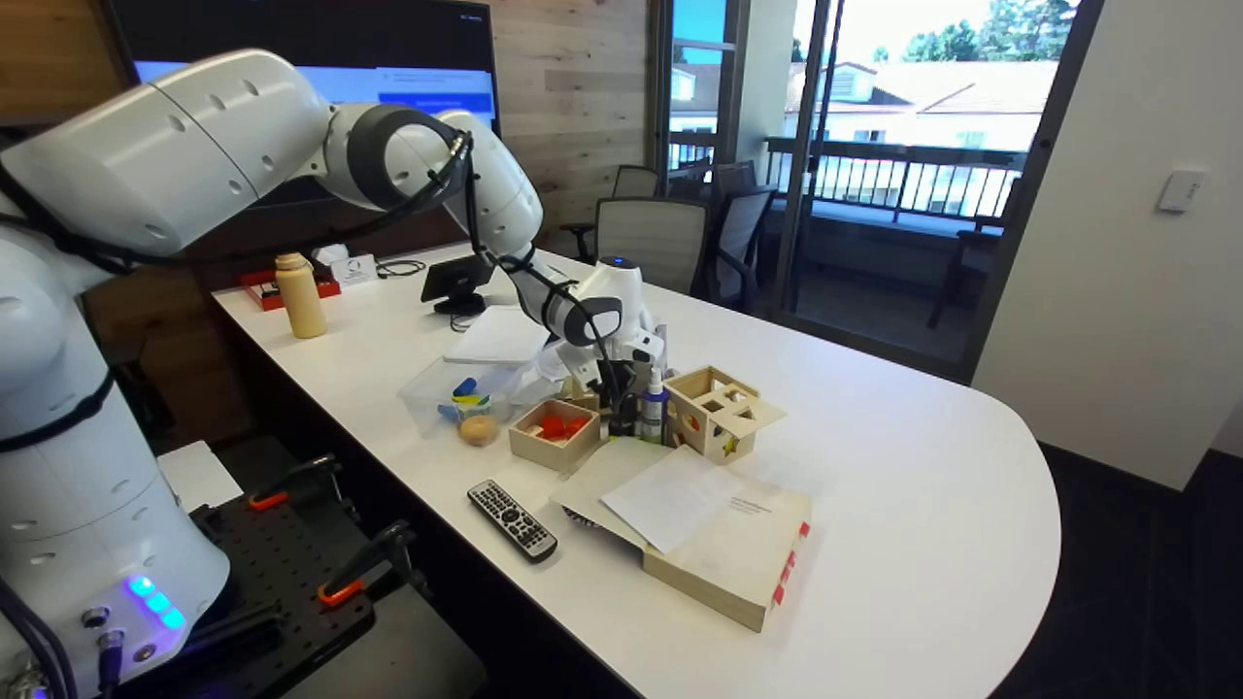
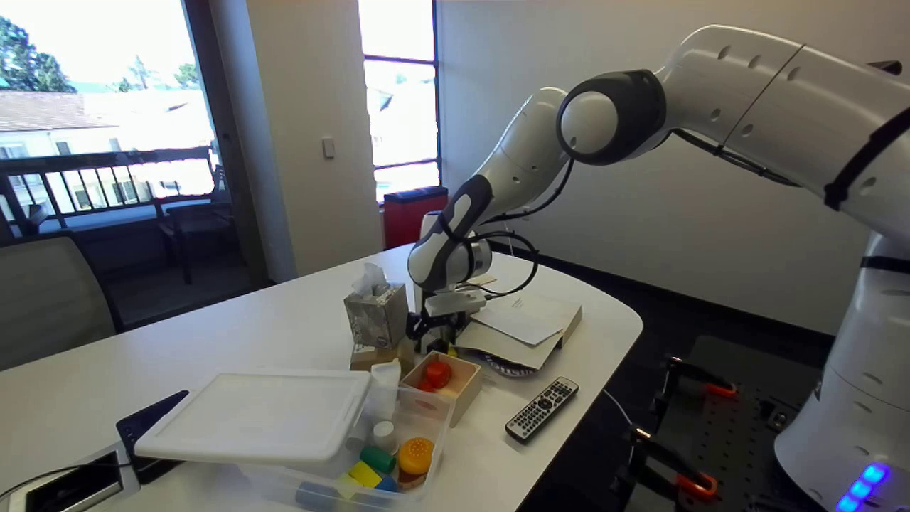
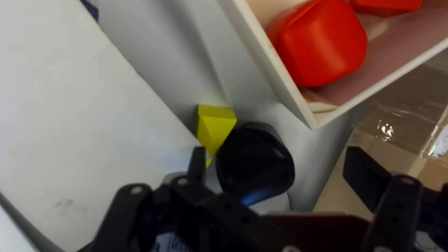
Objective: Put the black object in the box.
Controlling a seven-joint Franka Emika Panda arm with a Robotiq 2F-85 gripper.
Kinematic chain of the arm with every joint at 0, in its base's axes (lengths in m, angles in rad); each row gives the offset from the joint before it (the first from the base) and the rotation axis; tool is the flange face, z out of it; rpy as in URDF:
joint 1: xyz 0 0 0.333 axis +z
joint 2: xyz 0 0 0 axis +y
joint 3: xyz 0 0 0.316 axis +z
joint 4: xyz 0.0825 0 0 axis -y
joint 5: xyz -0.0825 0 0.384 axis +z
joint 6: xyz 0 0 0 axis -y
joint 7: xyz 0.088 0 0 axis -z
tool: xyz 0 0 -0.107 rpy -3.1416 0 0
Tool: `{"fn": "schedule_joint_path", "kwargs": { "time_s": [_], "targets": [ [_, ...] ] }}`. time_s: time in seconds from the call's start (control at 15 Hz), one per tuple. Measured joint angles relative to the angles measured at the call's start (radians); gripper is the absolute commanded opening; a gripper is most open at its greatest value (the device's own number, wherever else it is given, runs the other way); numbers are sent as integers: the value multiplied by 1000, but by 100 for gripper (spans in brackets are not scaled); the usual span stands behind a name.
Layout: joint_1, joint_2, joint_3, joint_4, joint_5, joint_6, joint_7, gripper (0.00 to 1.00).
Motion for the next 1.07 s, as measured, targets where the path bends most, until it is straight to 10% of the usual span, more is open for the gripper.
{"fn": "schedule_joint_path", "kwargs": {
  "time_s": [0.6, 1.07],
  "targets": [
    [1, 30, -3, 41, 0, -16, 14, 14],
    [17, 30, -19, 57, -1, -48, 15, 7]
  ]
}}
